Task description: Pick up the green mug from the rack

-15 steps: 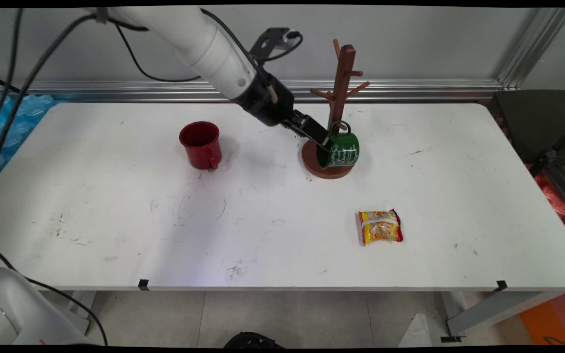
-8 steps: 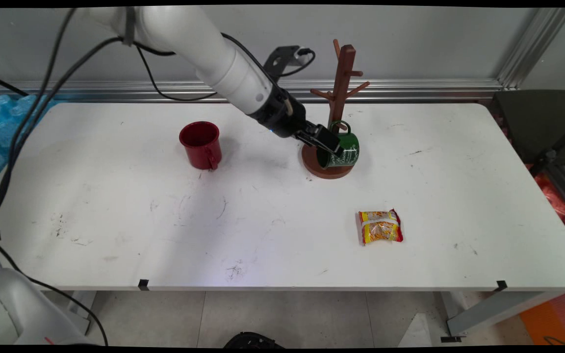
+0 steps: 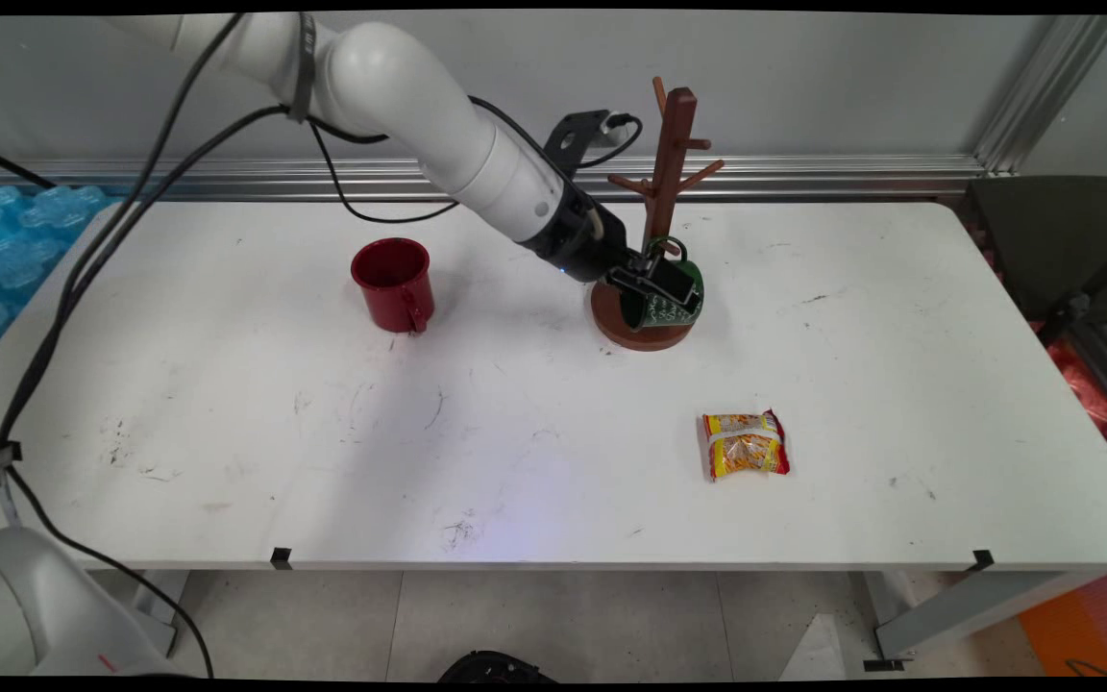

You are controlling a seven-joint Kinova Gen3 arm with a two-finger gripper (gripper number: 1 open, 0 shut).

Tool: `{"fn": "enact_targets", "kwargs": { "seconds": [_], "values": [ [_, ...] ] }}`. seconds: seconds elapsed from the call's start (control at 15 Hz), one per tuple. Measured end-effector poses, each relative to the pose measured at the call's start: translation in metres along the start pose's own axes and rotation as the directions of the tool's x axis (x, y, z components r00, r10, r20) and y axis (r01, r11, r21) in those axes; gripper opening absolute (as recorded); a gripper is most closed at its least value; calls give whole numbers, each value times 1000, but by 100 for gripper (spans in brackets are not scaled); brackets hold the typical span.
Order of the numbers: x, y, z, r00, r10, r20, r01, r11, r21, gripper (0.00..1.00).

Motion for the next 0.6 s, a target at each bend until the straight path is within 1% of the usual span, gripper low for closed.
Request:
{"fn": "enact_targets", "kwargs": {
  "seconds": [0.2,0.27,0.6],
  "values": [
    [0,-2,8,1000,0,-5,0,1000,-6,100],
    [0,-2,10,1000,0,-6,0,1000,-7,0],
    [-2,-2,16,1000,7,-9,-7,1000,-16,0]
  ]
}}
